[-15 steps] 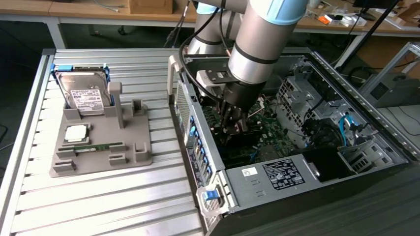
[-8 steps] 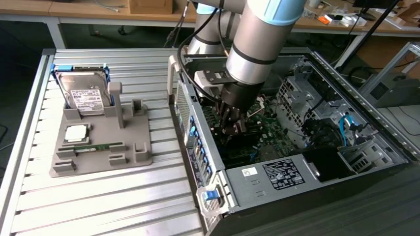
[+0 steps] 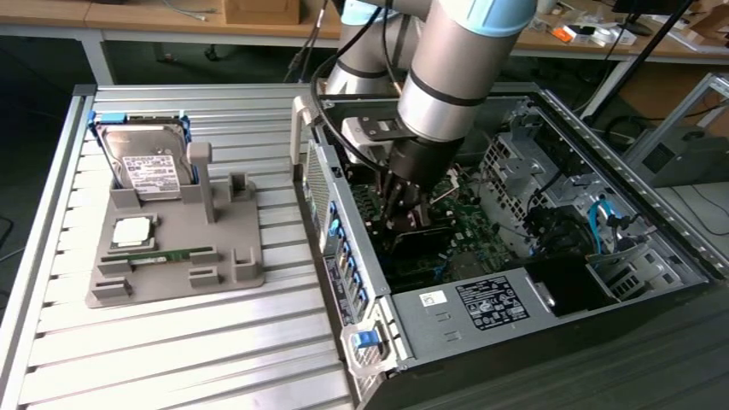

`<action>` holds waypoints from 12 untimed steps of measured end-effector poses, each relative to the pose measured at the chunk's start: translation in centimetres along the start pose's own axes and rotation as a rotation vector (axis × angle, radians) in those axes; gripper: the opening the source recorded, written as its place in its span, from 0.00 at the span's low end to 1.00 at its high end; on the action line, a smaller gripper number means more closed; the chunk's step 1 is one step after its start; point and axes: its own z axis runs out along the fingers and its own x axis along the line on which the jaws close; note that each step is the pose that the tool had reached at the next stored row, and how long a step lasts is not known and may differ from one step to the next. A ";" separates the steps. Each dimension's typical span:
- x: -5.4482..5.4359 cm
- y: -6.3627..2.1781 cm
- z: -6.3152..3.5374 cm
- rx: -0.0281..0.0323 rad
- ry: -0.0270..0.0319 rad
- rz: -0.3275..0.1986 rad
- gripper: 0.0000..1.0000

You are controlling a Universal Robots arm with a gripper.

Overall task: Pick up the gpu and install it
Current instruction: 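Press down on the gpu until it lock into place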

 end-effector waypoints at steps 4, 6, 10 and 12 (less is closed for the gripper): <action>0.1 -1.60 -0.15 -0.0026 -0.0058 0.000 0.11; 0.1 -2.53 -0.20 -0.0064 -0.0088 -0.001 0.11; 0.1 -4.50 -0.30 -0.0171 -0.0122 -0.001 0.11; 0.2 -5.40 -0.34 -0.0223 -0.0130 -0.001 0.11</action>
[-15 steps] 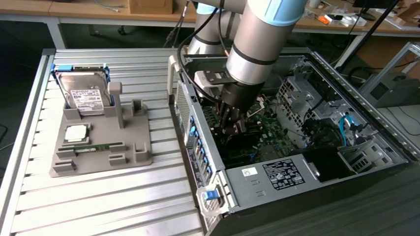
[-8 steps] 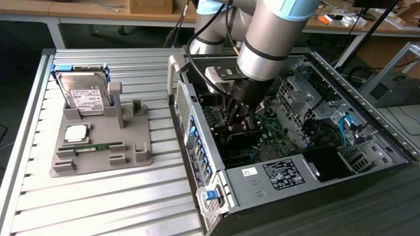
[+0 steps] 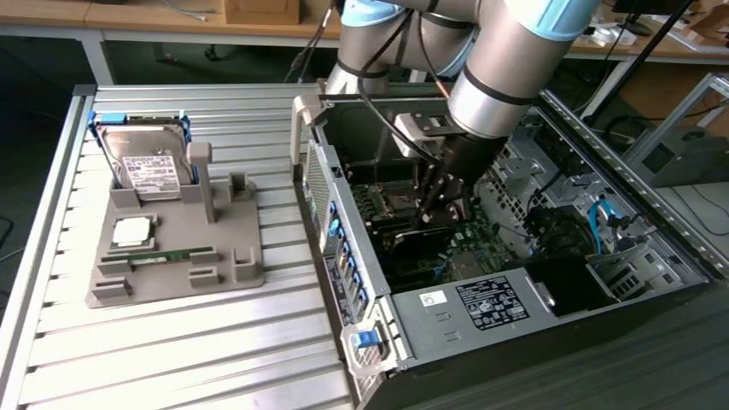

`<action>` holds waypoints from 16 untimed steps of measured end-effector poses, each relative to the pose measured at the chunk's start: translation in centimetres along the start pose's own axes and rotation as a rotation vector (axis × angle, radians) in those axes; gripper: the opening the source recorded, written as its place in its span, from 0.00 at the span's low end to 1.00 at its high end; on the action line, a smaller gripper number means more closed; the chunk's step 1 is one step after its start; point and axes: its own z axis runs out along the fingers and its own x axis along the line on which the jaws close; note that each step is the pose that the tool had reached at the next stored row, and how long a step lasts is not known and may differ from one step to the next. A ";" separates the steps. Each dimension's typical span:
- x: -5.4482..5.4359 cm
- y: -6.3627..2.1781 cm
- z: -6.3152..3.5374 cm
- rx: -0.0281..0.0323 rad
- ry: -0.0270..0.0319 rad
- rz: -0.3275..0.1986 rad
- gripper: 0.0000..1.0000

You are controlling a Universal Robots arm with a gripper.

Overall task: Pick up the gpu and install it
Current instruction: 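Press down on the gpu until it lock into place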

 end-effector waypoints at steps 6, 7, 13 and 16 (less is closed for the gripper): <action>0.1 -3.45 -0.25 -0.0231 -0.0031 0.000 0.11; 0.1 -3.94 -0.28 -0.0268 -0.0035 0.000 0.11; 0.2 -6.64 -0.47 -0.0458 -0.0053 0.000 0.11; 0.2 -7.69 -0.55 -0.0496 -0.0060 0.000 0.11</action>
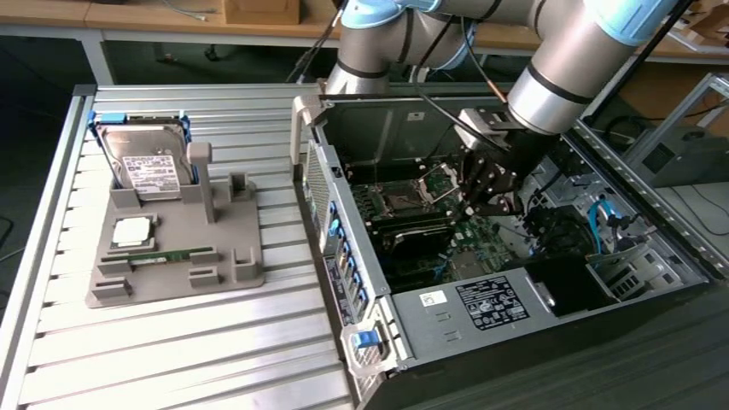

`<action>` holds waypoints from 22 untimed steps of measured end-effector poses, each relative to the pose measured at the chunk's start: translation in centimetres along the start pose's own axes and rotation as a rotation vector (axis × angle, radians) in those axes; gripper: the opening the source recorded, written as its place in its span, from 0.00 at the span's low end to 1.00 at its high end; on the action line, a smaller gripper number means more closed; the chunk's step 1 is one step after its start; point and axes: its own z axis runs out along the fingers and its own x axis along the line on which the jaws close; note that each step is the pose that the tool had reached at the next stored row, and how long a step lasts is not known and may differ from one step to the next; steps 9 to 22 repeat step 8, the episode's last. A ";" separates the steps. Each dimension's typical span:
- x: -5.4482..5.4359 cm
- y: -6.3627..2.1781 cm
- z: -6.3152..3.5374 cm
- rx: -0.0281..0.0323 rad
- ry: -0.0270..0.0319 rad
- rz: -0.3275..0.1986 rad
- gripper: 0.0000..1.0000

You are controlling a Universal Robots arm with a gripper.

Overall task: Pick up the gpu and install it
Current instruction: 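Press down on the gpu until it lock into place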

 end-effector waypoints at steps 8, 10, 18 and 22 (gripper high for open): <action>0.0 -0.32 -0.04 -0.0007 0.0000 0.000 0.11; 0.0 -0.32 -0.04 -0.0007 0.0000 0.000 0.11; 0.0 -0.32 -0.04 -0.0007 0.0000 0.000 0.11; 0.0 -0.32 -0.04 -0.0007 0.0000 0.000 0.11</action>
